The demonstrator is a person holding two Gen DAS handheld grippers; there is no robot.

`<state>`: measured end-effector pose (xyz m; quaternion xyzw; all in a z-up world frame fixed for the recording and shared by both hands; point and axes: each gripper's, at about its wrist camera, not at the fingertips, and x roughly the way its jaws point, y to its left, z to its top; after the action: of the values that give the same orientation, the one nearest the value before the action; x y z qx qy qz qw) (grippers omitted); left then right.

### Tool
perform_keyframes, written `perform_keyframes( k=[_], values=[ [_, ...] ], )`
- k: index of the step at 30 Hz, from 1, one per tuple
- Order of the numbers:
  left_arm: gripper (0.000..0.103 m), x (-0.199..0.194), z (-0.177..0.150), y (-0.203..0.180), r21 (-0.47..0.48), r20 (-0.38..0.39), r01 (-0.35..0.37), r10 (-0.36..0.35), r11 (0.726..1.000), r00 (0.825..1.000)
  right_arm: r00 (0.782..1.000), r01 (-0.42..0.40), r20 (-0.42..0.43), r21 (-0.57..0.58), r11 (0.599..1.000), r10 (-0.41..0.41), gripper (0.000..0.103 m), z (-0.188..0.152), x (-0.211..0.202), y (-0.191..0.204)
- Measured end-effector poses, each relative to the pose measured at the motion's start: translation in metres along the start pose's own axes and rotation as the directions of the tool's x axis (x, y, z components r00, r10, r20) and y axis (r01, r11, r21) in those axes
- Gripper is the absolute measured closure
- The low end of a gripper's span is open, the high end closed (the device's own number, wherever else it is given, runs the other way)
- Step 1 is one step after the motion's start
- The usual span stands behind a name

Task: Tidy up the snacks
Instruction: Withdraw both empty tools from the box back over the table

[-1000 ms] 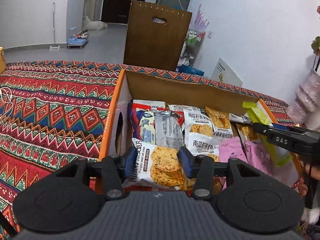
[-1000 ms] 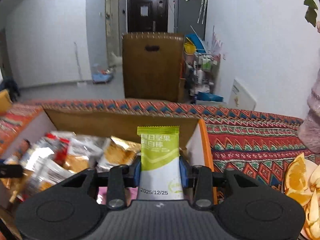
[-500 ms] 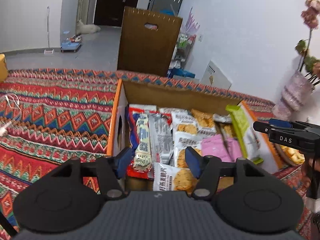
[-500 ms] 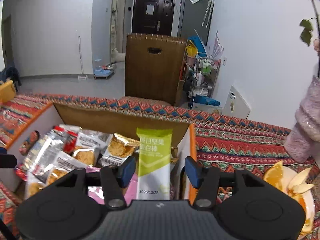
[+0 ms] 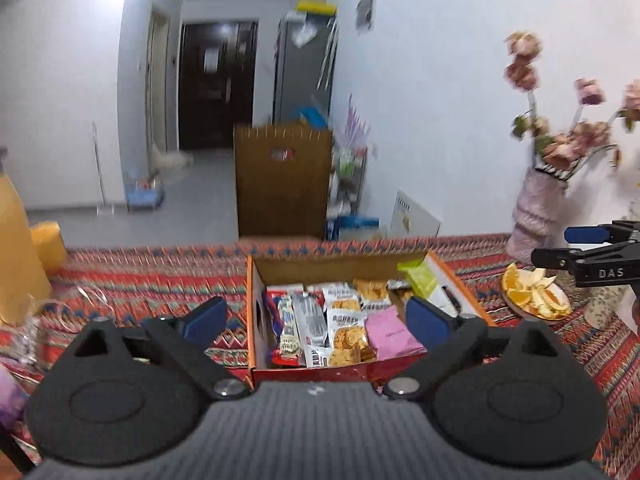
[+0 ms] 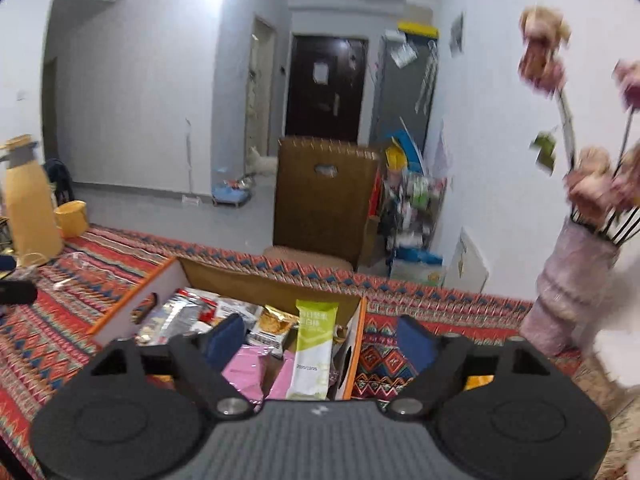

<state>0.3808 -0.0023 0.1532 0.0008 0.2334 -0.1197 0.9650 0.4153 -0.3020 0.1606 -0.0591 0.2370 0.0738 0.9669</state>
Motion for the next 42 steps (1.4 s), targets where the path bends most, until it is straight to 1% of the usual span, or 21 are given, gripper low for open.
perform_keyframes(
  k=[1, 4, 7, 10, 13, 17, 18, 20, 23, 26, 29, 31, 33, 35, 38, 42],
  values=[
    [0.0, -0.015, -0.003, -0.002, 0.006, 0.021, 0.009, -0.009, 1.0, 1.0, 1.0, -0.006, 0.02, -0.008, 1.0, 0.006, 0.016, -0.003, -0.017, 0.002],
    [0.0, -0.058, -0.022, -0.01, 0.015, 0.061, 0.045, -0.046, 0.999, 0.997, 0.997, -0.025, 0.079, -0.007, 1.0, 0.026, 0.009, -0.019, -0.066, 0.005],
    [0.0, -0.093, -0.046, -0.019, 0.036, 0.088, 0.049, -0.052, 0.998, 0.995, 0.99, -0.059, 0.124, -0.022, 0.998, 0.061, 0.004, -0.041, -0.11, 0.012],
    [0.0, -0.125, -0.075, -0.03, 0.06, 0.122, 0.06, -0.067, 0.996, 0.99, 0.982, -0.075, 0.173, -0.041, 0.996, 0.081, 0.0, -0.07, -0.15, 0.024],
    [0.0, -0.15, -0.105, -0.038, 0.075, 0.145, 0.073, -0.084, 0.994, 0.986, 0.971, -0.112, 0.208, -0.03, 0.993, 0.115, 0.0, -0.098, -0.179, 0.032],
    [0.0, -0.17, -0.142, -0.05, 0.065, 0.143, 0.044, -0.053, 0.997, 0.988, 0.963, -0.133, 0.235, -0.024, 0.991, 0.135, 0.0, -0.145, -0.208, 0.048],
    [0.0, -0.173, -0.153, -0.052, 0.058, 0.13, 0.029, -0.036, 0.998, 0.991, 0.963, -0.137, 0.228, -0.03, 0.99, 0.14, 0.0, -0.155, -0.21, 0.051],
    [0.0, -0.179, -0.171, -0.056, 0.049, 0.123, 0.018, -0.024, 0.999, 0.992, 0.966, -0.144, 0.213, -0.016, 0.989, 0.144, 0.0, -0.178, -0.214, 0.058],
    [0.0, -0.181, -0.197, -0.055, 0.006, 0.09, -0.002, 0.002, 1.0, 0.996, 0.97, -0.155, 0.189, 0.008, 0.988, 0.151, 0.0, -0.213, -0.217, 0.071],
    [0.0, -0.175, -0.221, -0.051, -0.029, 0.031, -0.03, 0.031, 0.999, 0.999, 0.976, -0.151, 0.164, 0.033, 0.988, 0.143, 0.0, -0.246, -0.217, 0.081],
    [0.0, -0.168, -0.239, -0.046, -0.053, -0.033, -0.046, 0.044, 0.998, 0.998, 0.986, -0.133, 0.113, 0.078, 0.988, 0.124, 0.0, -0.275, -0.21, 0.089],
    [0.0, -0.165, -0.246, -0.043, -0.039, -0.056, -0.057, 0.054, 0.998, 0.997, 0.989, -0.139, 0.065, 0.135, 0.981, 0.131, 0.0, -0.289, -0.202, 0.088],
    [0.0, -0.164, -0.252, -0.04, -0.03, -0.068, -0.069, 0.067, 0.997, 0.995, 0.991, -0.137, 0.022, 0.167, 0.976, 0.136, 0.0, -0.297, -0.196, 0.087],
    [0.0, -0.164, -0.252, -0.038, -0.04, -0.069, -0.07, 0.067, 0.997, 0.995, 0.992, -0.122, 0.008, 0.165, 0.979, 0.122, 0.0, -0.301, -0.194, 0.087],
    [0.0, -0.16, -0.249, -0.037, -0.053, -0.069, -0.08, 0.076, 0.995, 0.995, 0.992, -0.124, 0.017, 0.178, 0.976, 0.123, 0.0, -0.302, -0.192, 0.084],
    [0.0, -0.152, -0.247, -0.039, -0.046, -0.089, -0.082, 0.078, 0.996, 0.993, 0.992, -0.127, 0.016, 0.189, 0.974, 0.126, 0.0, -0.3, -0.186, 0.083]
  ],
)
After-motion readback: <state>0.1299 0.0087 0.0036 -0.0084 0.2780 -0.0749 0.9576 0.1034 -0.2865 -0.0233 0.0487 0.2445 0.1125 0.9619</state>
